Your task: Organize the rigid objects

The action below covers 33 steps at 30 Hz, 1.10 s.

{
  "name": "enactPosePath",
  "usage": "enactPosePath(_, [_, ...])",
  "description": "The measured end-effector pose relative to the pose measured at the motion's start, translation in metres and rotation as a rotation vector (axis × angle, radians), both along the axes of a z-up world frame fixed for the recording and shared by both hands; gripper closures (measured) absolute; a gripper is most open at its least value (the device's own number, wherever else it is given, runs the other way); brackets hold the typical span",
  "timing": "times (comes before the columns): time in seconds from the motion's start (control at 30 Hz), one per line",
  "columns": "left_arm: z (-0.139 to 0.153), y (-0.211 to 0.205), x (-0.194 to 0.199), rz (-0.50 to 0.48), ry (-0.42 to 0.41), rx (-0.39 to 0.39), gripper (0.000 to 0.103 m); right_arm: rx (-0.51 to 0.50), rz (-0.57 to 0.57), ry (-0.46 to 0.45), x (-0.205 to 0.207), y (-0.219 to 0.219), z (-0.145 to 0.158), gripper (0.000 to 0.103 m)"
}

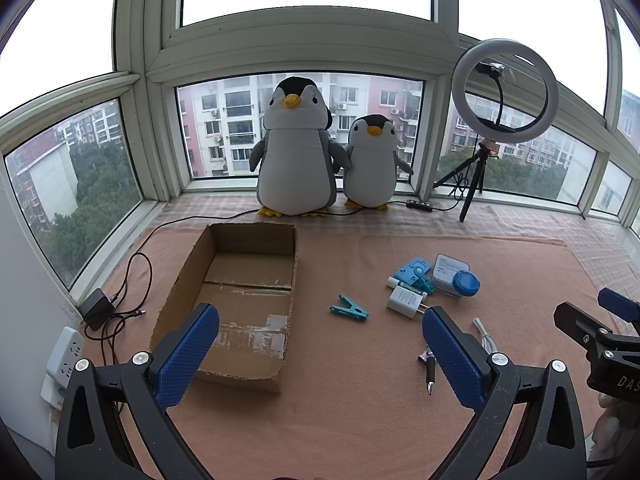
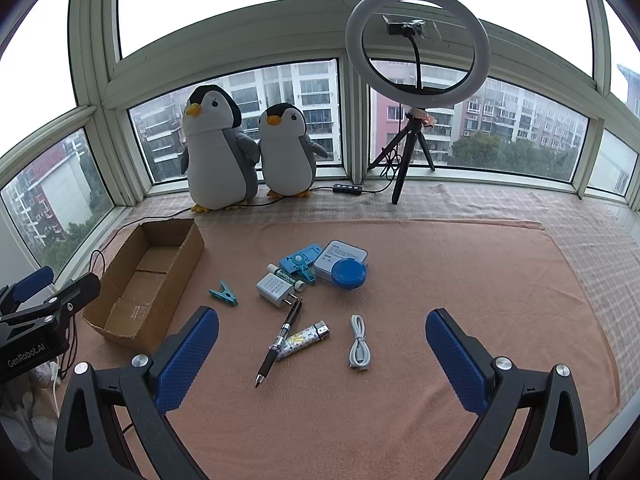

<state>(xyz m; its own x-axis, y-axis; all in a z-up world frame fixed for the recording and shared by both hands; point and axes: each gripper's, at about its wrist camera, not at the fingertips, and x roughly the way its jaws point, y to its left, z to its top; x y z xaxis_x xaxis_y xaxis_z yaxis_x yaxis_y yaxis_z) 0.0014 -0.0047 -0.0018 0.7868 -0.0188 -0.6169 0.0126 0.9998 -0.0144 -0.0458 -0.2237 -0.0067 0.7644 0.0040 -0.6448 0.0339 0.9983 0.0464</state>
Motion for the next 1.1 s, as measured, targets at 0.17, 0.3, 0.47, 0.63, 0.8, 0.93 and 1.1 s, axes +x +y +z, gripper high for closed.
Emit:
enactPosePath(0.17, [-0.001, 0.0, 0.0, 0.003, 0.0, 0.0, 0.0, 0.0, 0.0, 0.003, 0.0, 0.0, -0.001, 0.001])
enactPosePath(0.3, [-0.003, 0.001, 0.002, 0.008, 0.003, -0.001, 0.0, 0.0, 0.001, 0.007, 0.001, 0.001, -0.003, 0.001])
enactPosePath(0.47, [-0.008, 0.009, 0.006, 0.023, 0.013, -0.002, 0.0, 0.001, 0.003, 0.019, 0.004, 0.002, -0.005, 0.001])
enactPosePath(0.63, [-0.014, 0.02, 0.012, 0.05, 0.025, 0.005, 0.0, 0.005, 0.007, 0.019, 0.005, 0.003, -0.006, 0.001])
enactPosePath(0.8, [-0.022, 0.045, 0.021, 0.101, 0.044, 0.02, 0.0, 0.026, 0.01, 0.023, 0.009, 0.0, -0.009, 0.001])
enactPosePath(0.93, [-0.035, 0.077, 0.033, 0.177, 0.078, 0.039, 0.0, 0.043, 0.012, 0.028, 0.011, -0.002, -0.011, 0.001])
enactPosePath(1.1, [-0.06, 0.125, 0.049, 0.273, 0.137, 0.053, 0.0, 0.018, 0.024, 0.035, 0.013, 0.002, -0.013, 0.001])
